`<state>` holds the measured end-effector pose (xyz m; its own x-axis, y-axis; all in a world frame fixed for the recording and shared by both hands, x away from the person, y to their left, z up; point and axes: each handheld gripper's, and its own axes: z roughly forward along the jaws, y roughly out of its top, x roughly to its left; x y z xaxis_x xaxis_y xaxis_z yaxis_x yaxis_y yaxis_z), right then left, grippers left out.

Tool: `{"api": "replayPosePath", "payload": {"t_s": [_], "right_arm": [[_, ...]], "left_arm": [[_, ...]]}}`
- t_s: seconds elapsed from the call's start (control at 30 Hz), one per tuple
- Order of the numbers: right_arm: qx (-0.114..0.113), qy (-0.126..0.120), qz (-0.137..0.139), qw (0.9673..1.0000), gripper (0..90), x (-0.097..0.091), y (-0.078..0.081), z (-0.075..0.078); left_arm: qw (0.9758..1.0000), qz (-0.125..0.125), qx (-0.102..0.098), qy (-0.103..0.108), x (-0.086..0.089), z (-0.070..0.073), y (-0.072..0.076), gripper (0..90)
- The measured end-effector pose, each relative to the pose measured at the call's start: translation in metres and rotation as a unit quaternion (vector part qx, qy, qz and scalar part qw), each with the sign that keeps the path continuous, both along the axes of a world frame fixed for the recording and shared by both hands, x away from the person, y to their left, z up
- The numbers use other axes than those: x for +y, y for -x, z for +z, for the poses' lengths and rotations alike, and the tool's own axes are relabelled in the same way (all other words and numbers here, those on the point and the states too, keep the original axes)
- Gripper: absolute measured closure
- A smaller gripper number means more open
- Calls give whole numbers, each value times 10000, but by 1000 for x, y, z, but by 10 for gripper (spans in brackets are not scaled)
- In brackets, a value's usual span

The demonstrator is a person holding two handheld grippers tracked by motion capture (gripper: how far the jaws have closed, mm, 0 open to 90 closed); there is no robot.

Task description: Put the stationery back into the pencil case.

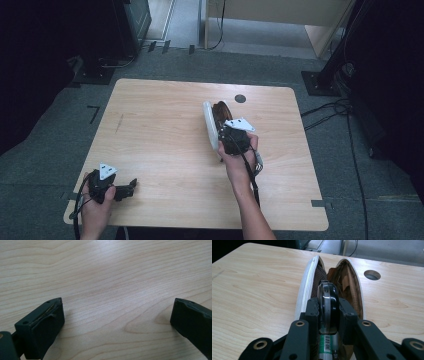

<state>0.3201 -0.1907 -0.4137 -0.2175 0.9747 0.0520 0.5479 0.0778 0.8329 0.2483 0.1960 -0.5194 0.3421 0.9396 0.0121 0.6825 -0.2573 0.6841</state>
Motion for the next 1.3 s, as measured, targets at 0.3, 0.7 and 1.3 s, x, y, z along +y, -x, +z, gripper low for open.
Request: {"api": "replayPosePath", "payload": {"t_s": [0.3,0.7,1.3], "right_arm": [[83,35,7,10000,734,0,-4,-1],[215,167,16,9996,734,2,-12,-3],[255,164,-36,9995,741,-2,-16,-5]], "left_arm": [[10000,-4,-3,-5,0,0,0,0],[10000,-3,5,4,0,0,0,0],[10000,-4,6,1,0,0,0,0]]}}
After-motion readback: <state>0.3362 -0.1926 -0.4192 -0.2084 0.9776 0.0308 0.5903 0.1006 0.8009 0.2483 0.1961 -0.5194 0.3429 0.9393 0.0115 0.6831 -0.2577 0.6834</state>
